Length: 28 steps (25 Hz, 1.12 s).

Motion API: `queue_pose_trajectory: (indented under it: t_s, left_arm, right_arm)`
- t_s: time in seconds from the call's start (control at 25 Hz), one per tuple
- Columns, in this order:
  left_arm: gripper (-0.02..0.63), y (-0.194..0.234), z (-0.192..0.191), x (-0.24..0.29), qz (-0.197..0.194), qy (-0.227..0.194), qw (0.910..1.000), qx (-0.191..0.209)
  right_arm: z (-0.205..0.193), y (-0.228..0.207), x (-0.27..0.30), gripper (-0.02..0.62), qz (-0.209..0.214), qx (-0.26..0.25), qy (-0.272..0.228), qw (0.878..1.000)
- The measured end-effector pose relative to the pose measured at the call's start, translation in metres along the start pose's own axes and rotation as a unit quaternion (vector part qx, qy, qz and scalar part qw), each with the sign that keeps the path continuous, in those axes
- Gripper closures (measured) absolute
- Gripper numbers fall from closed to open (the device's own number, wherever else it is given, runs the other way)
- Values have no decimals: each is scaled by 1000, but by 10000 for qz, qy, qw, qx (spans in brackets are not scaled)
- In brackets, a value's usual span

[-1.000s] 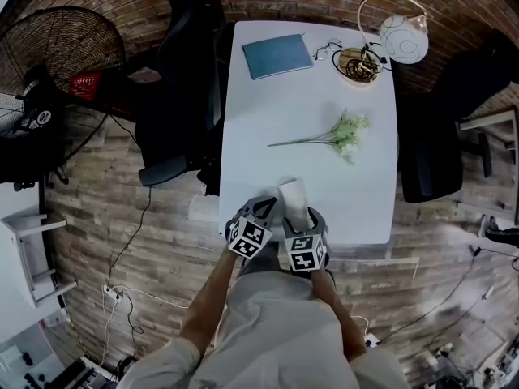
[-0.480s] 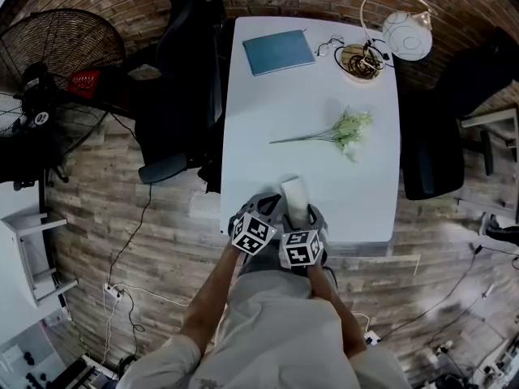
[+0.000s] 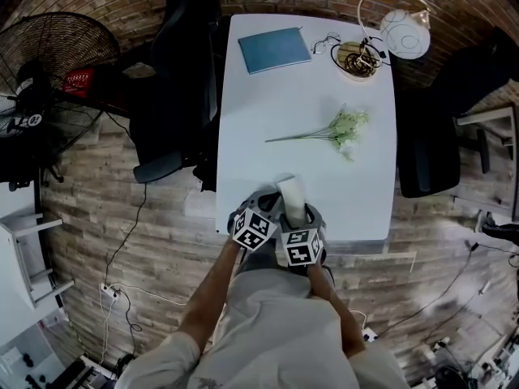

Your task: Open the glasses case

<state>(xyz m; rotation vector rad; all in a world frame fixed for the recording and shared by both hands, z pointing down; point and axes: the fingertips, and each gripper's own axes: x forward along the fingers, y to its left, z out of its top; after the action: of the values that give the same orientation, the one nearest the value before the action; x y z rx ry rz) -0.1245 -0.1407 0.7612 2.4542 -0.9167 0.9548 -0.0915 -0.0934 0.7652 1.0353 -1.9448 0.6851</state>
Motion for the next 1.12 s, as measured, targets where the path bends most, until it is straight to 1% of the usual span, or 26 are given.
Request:
queue_pose_trajectory:
  t_s: [0.44,0.8,0.92,1.12]
  left_arm:
    - [598,-1,0,3,-49,38,10000,7]
    - [598,-2,-1,4,-68,53,10000,-2]
    - [598,-1,0,4,-81,53,10000,-1]
    - [598,-1,-1,3,-97,55,9999,8]
  right_arm:
    - [1,-2,-2,267,45,65,-51,10000]
    - [4,-6,-12,267,42,129,-228,9996]
    - [6,-6,-15,286,52,153,-278,9995]
    - [8,-7,-18,296,71,223,-319,9992]
